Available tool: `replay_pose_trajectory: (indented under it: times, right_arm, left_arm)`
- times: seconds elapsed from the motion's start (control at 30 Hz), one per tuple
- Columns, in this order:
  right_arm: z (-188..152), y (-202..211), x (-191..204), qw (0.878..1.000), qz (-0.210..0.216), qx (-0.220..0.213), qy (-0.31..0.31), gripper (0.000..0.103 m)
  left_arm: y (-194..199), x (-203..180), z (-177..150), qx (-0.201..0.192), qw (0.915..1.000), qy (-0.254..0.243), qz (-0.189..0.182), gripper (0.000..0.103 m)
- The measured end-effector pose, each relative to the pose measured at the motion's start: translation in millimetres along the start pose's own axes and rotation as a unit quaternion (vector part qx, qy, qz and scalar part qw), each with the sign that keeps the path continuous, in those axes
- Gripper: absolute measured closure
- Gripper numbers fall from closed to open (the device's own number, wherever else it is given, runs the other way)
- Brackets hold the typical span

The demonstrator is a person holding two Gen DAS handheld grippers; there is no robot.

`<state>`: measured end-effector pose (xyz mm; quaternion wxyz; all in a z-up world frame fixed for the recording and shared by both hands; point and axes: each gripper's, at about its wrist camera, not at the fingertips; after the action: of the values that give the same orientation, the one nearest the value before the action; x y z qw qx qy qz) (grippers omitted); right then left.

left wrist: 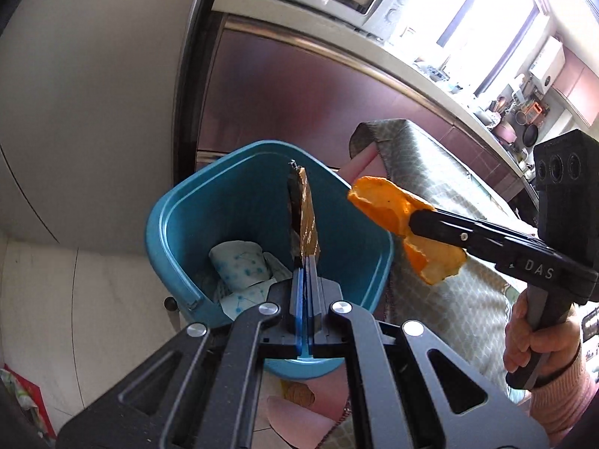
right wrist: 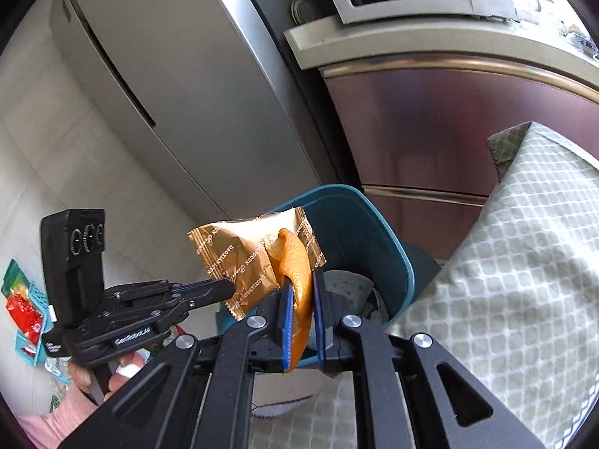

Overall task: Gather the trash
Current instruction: 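Carry the wrapper and orange peel to the teal bin and open both tools, then move both tools back over the table toward the foam net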

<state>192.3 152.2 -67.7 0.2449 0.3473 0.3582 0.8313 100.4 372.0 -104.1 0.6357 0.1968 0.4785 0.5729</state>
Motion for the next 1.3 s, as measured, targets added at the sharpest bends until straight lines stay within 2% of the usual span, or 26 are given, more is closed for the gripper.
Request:
replay_pose_trajectory:
  times: [0.37, 0.4, 0.5, 0.67, 0.77, 1.07, 1.3]
  right_arm:
    - [6, -24, -11, 0.999, -0.019, 0.016, -0.024, 0.09]
    - [6, -24, -11, 0.999, -0.022, 0.014, -0.025, 0.088]
    - [3, -18, -14, 0.999, -0.026, 0.004, -0.027, 0.074]
    - [-2, -9, -18, 0.999, -0.02, -0.002, -0.03, 0.074]
    - [-7, 1, -19, 0.999, -0.015, -0.008, -0.027, 0.074]
    - [-39, 58, -20, 0.999, -0.017, -0.047, -0.006, 0.074]
    - [-85, 136, -52, 0.992, -0.053, -0.11, -0.034, 0.07]
  left_arm:
    - [-28, 1, 10, 0.017, 0.9997, 0.018, 0.005, 0.099]
    - [-30, 2, 10, 0.018, 0.9996, 0.02, 0.003, 0.098]
    - [-33, -1, 10, 0.017, 0.9996, 0.021, 0.002, 0.095]
    - [-27, -7, 6, 0.008, 0.9998, 0.015, -0.011, 0.094]
    - [-21, -18, 5, -0.001, 0.9998, 0.002, -0.019, 0.09]
    - [-1, -80, 4, -0.037, 0.9951, -0.065, -0.064, 0.076]
    - [-6, -155, 1, -0.033, 0.9828, -0.136, -0.121, 0.068]
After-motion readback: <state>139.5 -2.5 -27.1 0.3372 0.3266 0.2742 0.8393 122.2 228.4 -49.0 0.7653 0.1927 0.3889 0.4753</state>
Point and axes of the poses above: each gripper's, at about its wrist camera, not at the fingertips, and y roughly against the way its jaws point, x to its left, z to its top, and after that the axes turned 8 degrees about x, right-handed
